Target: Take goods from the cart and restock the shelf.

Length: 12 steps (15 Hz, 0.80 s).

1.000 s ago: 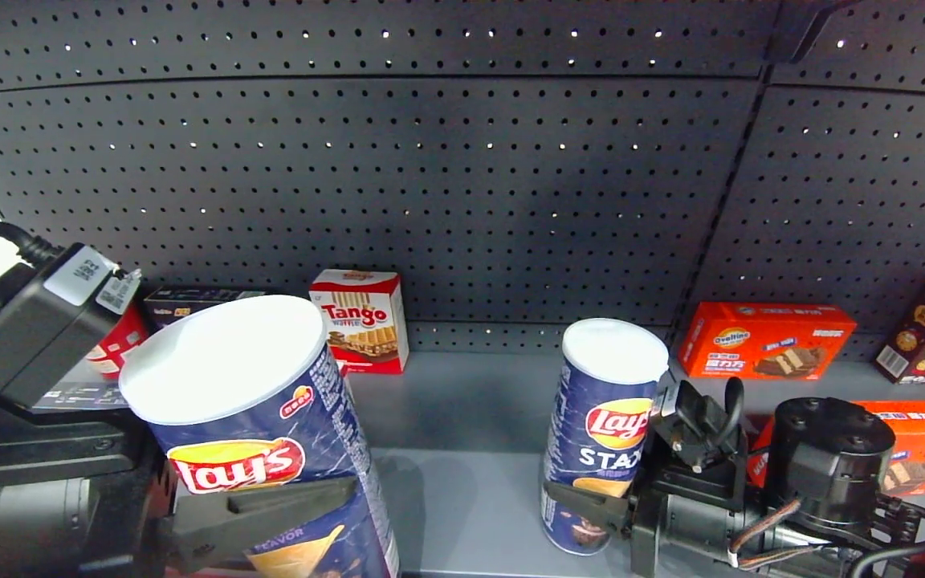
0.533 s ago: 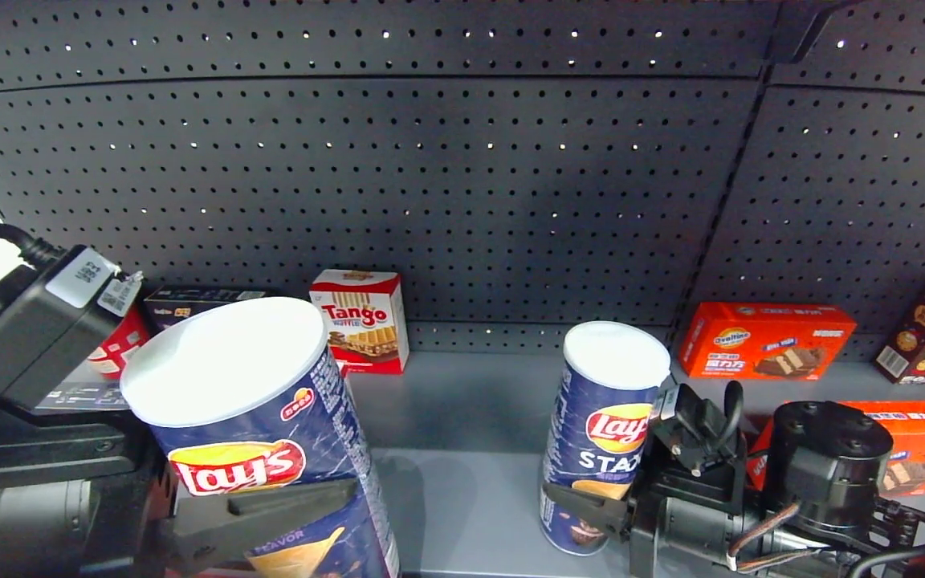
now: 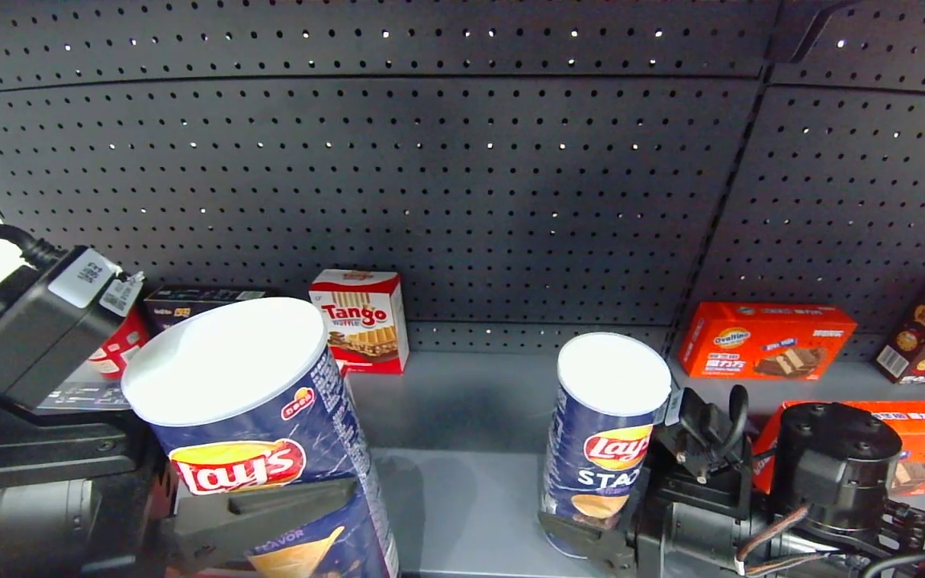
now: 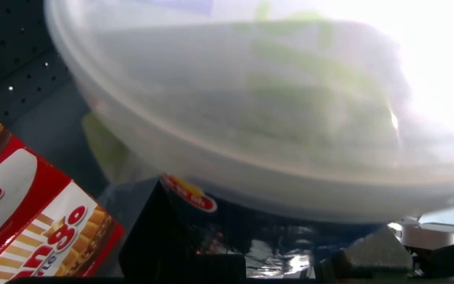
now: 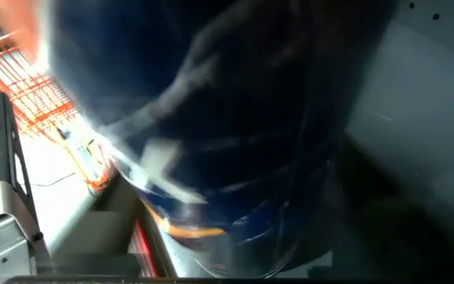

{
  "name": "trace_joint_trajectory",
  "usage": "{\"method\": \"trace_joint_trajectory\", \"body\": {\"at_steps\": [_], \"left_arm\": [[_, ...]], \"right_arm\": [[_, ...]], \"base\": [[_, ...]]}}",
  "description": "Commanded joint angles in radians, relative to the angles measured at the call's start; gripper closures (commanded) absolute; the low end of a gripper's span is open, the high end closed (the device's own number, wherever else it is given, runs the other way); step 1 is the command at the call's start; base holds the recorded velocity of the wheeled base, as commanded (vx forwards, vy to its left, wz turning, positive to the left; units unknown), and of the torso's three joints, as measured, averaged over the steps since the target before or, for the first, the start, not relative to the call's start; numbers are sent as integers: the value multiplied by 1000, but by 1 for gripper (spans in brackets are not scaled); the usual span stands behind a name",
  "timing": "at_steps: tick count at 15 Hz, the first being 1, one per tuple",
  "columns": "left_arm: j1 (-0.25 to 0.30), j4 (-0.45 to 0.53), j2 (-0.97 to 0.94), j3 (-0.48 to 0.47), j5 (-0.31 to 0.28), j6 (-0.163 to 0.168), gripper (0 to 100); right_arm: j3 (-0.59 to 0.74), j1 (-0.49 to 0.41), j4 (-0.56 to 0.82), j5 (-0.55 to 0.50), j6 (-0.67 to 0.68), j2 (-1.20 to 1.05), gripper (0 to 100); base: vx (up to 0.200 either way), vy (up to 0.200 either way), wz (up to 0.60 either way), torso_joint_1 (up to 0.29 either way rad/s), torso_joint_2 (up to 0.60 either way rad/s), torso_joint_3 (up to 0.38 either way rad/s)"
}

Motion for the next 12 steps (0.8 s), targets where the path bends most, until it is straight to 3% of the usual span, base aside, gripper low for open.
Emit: {"method": "trace_joint_trajectory", "body": {"at_steps": [1, 7, 12], "left_arm": [[0, -1, 0, 0, 0, 1, 100], [0, -1, -1, 5, -1, 1, 100], [0, 1, -1, 9, -1, 1, 100]], "right_arm": [[1, -1, -5, 1, -1, -7, 0], [18, -1, -2, -24, -1, -74, 0], [113, 15, 9, -25, -4, -231, 0]], "base": [[0, 0, 0, 0, 0, 0], [0, 0, 0, 0, 0, 0], [0, 0, 0, 0, 0, 0]]}}
